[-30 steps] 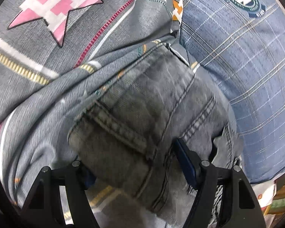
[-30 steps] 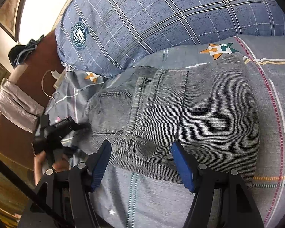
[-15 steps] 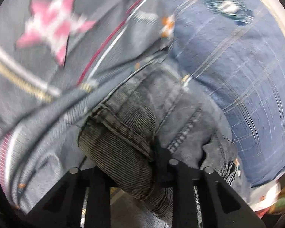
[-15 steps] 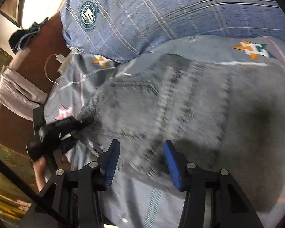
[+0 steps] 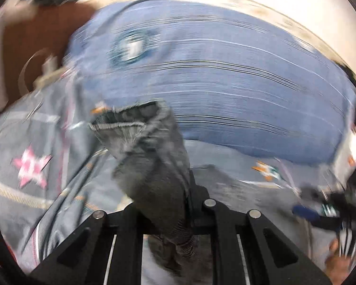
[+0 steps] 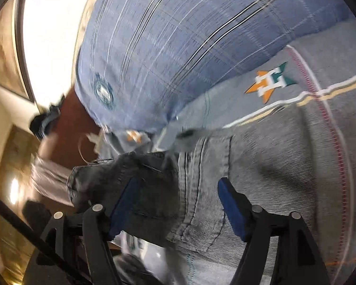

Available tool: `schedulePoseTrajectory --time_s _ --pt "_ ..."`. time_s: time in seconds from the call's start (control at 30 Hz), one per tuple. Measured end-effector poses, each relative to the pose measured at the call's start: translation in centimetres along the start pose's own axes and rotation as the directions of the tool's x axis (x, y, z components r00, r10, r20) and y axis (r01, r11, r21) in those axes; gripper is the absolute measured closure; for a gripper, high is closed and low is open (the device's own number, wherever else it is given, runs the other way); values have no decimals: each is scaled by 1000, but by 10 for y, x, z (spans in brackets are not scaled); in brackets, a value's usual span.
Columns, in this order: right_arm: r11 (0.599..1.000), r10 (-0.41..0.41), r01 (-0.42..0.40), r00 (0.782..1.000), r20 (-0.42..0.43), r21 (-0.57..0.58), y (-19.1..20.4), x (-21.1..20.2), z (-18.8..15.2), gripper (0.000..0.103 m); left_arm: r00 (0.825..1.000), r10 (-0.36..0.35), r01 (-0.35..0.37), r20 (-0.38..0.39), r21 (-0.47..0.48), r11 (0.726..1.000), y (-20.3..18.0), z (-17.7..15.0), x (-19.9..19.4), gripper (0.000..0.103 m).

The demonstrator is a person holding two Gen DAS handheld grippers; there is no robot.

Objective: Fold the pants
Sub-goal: 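Fold the held edge over with the left gripper while the right gripper pinches the other side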

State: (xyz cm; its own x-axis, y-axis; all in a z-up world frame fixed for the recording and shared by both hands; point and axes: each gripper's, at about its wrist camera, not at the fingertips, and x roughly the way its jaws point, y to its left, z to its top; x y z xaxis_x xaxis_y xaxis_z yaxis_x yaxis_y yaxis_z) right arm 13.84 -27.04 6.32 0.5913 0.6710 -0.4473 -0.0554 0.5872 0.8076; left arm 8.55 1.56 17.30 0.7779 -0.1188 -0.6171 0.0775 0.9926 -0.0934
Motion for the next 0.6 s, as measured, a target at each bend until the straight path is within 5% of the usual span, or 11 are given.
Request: schedulePoseTrajectory --time_s 0.1,0.23,0.37,0.53,0.6 --pt "999 42 -42 999 23 26 -7 -18 11 16 997 -76 76 -7 187 979 -57 -11 -5 90" --pt "995 72 -75 997 36 65 -16 -30 20 13 980 -162 194 -117 355 915 -119 -49 15 90" --pt "992 45 -47 999 21 118 -36 -28 23 13 949 -200 275 -244 330 903 -139 -86 51 91" --pt "989 -34 44 997 -71 141 -53 -1 17 15 946 -236 298 -220 315 901 -131 -94 52 91" --pt "993 -36 46 995 -90 112 -48 9 15 24 946 -249 306 -208 317 898 -131 -95 49 91"
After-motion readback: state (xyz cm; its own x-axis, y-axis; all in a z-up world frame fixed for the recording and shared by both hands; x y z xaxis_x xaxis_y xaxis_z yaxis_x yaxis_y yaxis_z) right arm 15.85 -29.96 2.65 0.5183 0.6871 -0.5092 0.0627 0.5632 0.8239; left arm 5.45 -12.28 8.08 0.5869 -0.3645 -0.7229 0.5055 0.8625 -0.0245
